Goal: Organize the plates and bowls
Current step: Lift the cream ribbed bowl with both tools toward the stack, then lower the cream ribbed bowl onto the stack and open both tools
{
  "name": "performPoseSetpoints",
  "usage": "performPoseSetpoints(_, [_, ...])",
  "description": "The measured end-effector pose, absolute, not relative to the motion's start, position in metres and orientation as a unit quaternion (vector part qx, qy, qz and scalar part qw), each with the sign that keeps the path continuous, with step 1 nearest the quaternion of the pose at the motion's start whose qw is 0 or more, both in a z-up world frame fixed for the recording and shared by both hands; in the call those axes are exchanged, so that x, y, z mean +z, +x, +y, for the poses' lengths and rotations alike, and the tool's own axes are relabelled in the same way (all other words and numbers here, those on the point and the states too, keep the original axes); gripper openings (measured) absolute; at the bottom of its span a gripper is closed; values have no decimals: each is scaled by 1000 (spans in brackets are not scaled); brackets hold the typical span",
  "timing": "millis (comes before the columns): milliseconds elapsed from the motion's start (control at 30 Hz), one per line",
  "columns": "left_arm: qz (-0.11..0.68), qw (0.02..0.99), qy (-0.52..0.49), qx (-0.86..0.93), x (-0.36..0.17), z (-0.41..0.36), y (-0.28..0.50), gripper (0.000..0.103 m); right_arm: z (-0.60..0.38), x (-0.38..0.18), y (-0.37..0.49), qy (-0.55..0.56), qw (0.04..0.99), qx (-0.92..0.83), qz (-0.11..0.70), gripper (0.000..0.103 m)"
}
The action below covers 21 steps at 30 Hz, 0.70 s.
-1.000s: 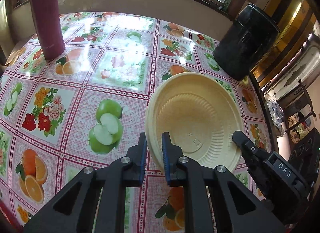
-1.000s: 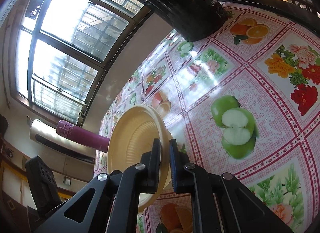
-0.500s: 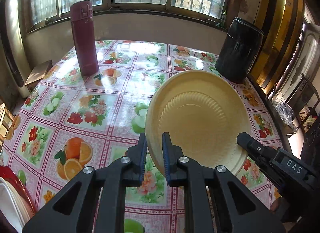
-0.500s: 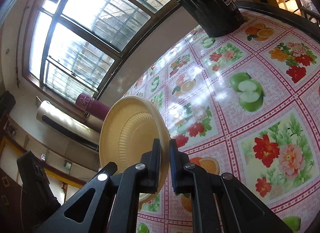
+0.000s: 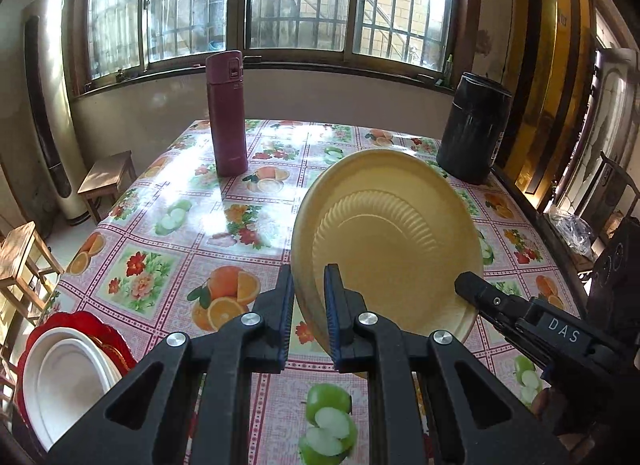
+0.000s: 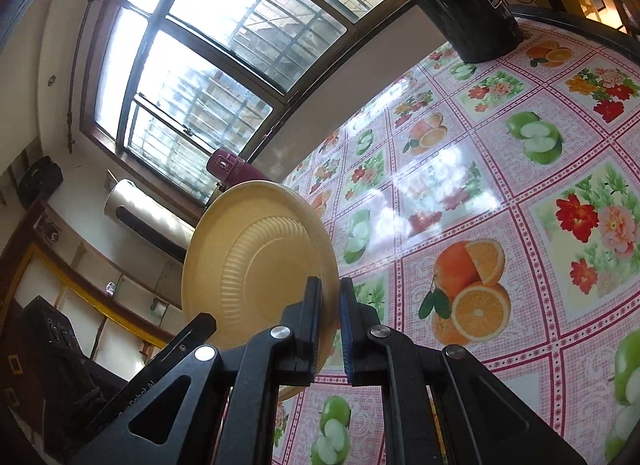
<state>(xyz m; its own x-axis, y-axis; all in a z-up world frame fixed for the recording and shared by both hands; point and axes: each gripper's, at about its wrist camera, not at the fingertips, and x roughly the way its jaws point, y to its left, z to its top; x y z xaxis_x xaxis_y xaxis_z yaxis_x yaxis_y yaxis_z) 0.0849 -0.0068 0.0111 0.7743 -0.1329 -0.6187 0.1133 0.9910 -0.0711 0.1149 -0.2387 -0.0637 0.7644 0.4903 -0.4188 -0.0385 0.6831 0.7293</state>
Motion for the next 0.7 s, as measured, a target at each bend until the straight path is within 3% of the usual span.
performPoseSetpoints(700, [287, 957, -28, 9, 21, 96, 16, 13, -126, -41, 79, 332, 847, 251, 330, 9])
